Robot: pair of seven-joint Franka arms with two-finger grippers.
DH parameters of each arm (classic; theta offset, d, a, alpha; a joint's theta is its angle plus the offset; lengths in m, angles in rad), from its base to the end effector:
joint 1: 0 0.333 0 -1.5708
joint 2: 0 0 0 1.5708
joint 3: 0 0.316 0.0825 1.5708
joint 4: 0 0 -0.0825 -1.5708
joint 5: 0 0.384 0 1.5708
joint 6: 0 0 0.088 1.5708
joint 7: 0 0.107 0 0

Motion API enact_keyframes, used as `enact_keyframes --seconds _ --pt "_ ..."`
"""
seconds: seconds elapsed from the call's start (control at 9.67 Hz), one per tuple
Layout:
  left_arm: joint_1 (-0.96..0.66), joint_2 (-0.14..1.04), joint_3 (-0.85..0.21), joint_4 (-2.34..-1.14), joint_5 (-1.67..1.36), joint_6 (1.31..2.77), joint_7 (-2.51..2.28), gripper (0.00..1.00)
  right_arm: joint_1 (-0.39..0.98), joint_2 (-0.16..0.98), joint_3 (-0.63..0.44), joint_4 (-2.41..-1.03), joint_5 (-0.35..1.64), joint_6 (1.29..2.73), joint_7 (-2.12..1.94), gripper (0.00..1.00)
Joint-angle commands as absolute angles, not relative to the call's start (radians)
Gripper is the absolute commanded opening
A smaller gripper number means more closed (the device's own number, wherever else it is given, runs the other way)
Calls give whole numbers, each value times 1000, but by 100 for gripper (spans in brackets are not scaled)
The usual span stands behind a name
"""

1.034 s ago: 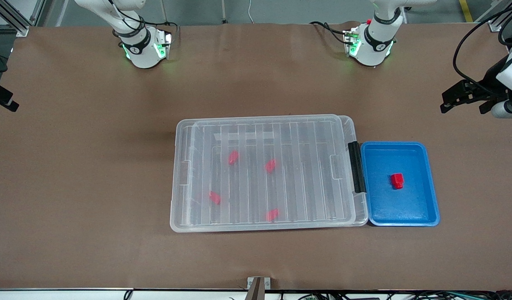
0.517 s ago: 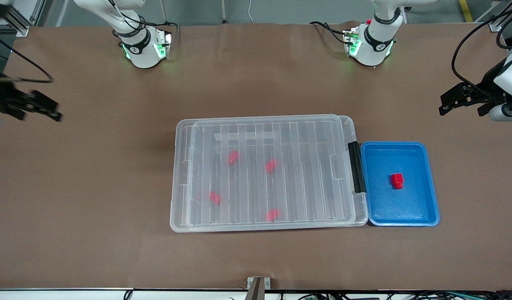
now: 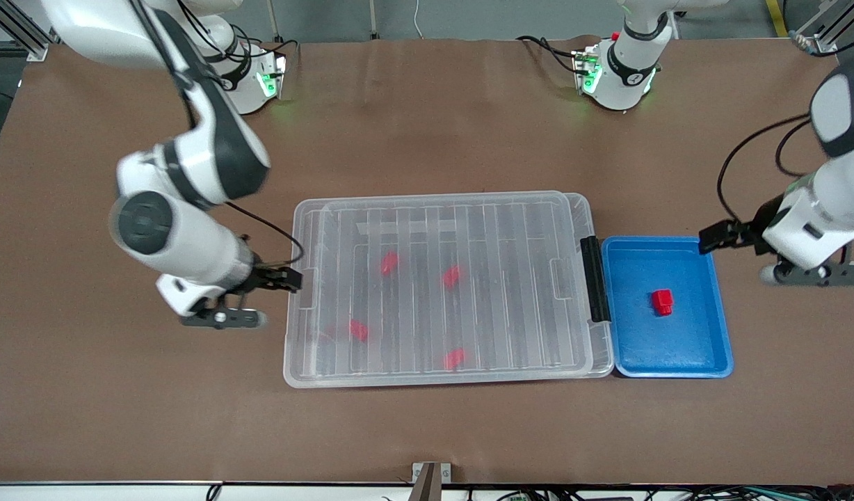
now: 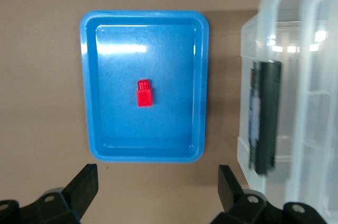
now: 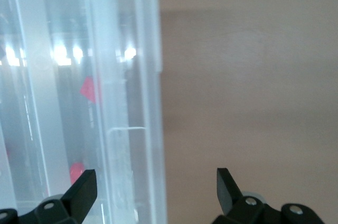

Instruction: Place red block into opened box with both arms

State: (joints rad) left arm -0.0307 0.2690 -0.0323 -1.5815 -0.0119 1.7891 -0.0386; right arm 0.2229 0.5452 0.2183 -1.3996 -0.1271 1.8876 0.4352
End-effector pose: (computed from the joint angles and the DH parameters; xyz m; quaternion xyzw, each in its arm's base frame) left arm 0.6354 -0.0391 0.4769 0.9994 -0.0103 -0.0311 0.0085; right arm 0.6514 0.2658 0.3916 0.9997 0.0100 -0.0186 0.0124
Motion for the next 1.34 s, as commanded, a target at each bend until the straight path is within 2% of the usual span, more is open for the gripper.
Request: enact_keyframes --seconds 0.0,0.41,0.83,1.24 --pt "-8 395 -28 -1594 -8 1860 -54 100 239 581 222 -1370 -179 1887 446 100" --pt "-3 558 0 -1630 -6 2070 -179 100 241 586 222 -1448 -212 1960 439 100" --pt "-3 572 8 -1822 -6 2319 -224 100 235 588 222 -1468 -239 1965 375 100" --pt "3 578 17 -1905 0 2384 -222 100 152 574 219 -1467 -261 1953 211 100"
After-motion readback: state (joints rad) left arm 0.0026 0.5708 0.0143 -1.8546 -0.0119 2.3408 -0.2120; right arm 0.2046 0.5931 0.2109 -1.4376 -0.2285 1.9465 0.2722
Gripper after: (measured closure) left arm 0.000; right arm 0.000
